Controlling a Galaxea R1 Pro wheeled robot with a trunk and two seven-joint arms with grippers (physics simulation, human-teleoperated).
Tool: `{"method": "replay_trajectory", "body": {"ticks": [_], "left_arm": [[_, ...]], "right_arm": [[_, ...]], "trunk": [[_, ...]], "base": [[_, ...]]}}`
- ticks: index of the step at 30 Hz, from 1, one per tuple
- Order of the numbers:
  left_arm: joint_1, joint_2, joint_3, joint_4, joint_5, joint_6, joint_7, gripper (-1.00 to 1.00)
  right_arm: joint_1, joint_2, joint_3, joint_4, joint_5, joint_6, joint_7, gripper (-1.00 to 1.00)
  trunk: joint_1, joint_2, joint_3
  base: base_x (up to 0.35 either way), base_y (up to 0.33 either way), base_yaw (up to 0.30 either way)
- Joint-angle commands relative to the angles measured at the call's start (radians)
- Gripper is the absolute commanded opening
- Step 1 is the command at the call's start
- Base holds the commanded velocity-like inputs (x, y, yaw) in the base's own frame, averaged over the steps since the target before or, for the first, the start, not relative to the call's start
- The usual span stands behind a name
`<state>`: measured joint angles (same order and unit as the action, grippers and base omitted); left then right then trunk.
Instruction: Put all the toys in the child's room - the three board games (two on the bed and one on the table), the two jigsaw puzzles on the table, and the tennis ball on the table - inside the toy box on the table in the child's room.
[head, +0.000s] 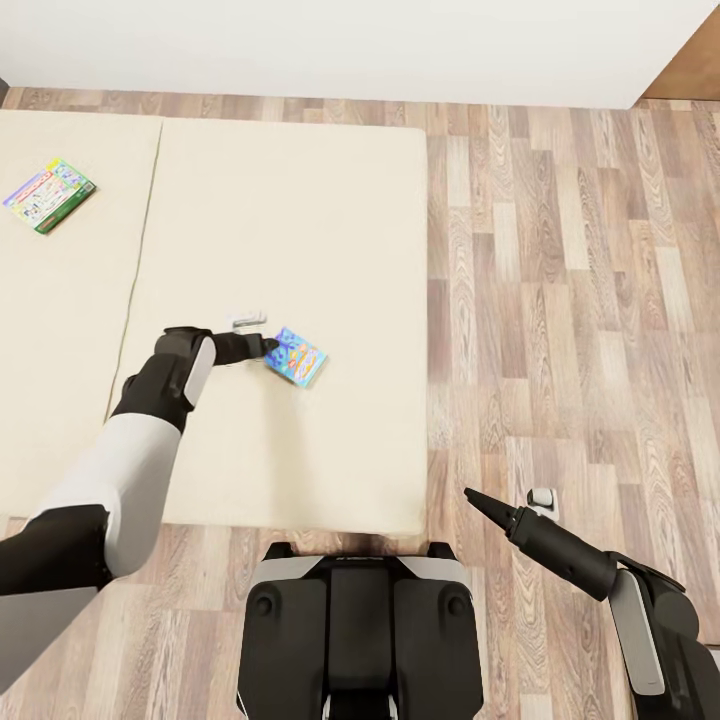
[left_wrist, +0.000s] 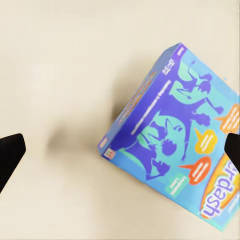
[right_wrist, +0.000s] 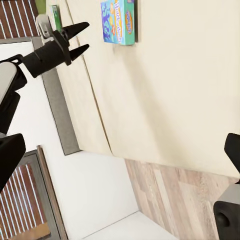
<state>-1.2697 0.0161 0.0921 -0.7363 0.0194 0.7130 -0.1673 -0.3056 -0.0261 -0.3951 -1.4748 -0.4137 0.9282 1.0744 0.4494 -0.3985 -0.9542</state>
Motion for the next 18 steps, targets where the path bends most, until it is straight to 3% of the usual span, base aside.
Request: {"method": "replay_trajectory", "body": {"ticks": [1,6,18], "left_arm": [[-0.004,-0.002,0.002,0.001,0.002,0.006,-0.003,1.0],[-0.019,-0.028,0.001,0.007,-0.002,0.007,-0.001,1.0],[-0.057,-0.055,0.001,0.04,-0.001,-0.005,0.033,1.0]], "right_arm": [[-0.001,0.0,-0.001,0.0,0.0,0.004,0.002,1.0],[-0.001,0.0,-0.001,0.0,0.0,0.004,0.002,1.0],[-0.001,0.0,-0.001,0.0,0.0,0.004,0.002,1.0]], "trunk": [[0.001,-0.001,-0.001],[0.001,-0.001,-0.003],[0.001,-0.001,-0.008]], "base": [[0.0,0.0,0.0],[0.0,0.0,0.0],[0.0,0.0,0.0]]}}
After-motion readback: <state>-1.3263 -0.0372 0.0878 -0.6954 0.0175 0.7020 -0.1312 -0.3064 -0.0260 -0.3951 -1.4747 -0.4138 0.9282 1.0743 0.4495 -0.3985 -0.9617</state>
